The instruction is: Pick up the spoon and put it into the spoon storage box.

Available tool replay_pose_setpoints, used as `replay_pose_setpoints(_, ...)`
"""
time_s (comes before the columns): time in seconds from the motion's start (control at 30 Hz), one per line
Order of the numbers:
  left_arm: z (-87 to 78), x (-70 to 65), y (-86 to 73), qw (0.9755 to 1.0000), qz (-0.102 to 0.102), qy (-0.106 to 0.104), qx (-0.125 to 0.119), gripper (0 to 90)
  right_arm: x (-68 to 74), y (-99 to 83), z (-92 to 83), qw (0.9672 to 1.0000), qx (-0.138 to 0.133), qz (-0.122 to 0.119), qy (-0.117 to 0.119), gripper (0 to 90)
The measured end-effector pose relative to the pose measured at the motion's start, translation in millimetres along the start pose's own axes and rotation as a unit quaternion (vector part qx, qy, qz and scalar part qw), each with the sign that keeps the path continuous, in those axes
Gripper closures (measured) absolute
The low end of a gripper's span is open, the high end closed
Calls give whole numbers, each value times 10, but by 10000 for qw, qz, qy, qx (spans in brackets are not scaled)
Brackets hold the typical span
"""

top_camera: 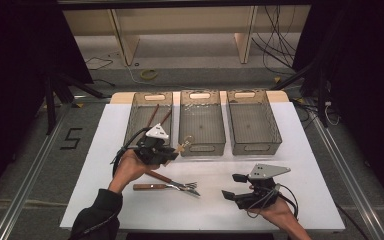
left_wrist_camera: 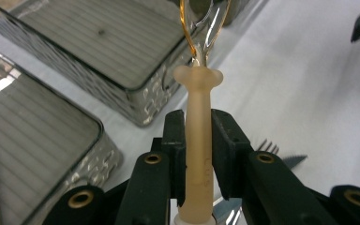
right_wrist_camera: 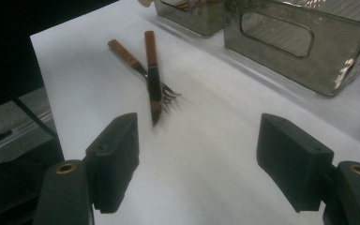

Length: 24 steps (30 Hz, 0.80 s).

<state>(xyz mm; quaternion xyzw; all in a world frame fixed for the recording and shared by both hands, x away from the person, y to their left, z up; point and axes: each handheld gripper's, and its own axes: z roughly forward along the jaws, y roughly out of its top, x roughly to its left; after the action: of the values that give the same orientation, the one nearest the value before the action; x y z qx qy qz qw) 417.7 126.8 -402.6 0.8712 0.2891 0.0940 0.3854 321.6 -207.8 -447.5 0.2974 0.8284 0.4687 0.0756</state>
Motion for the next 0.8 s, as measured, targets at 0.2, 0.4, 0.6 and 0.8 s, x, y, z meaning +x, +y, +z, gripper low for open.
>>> replay_pose_setpoints(0.2,49,66,152,9996,-93,110,-224,759,2,0,3,10000,-2,-5,0,309)
replay_pose_setpoints(0.4,147,125,318,9992,-144,205,-312,759,-3,-2,5,10000,2,1,-2,309)
replay_pose_setpoints(0.6,213,205,468,9984,-245,267,-437,759,-6,-4,8,10000,-2,6,6,309)
replay_pose_setpoints(0.8,278,278,583,9981,-295,312,-446,759,-10,-6,8,10000,7,3,15,309)
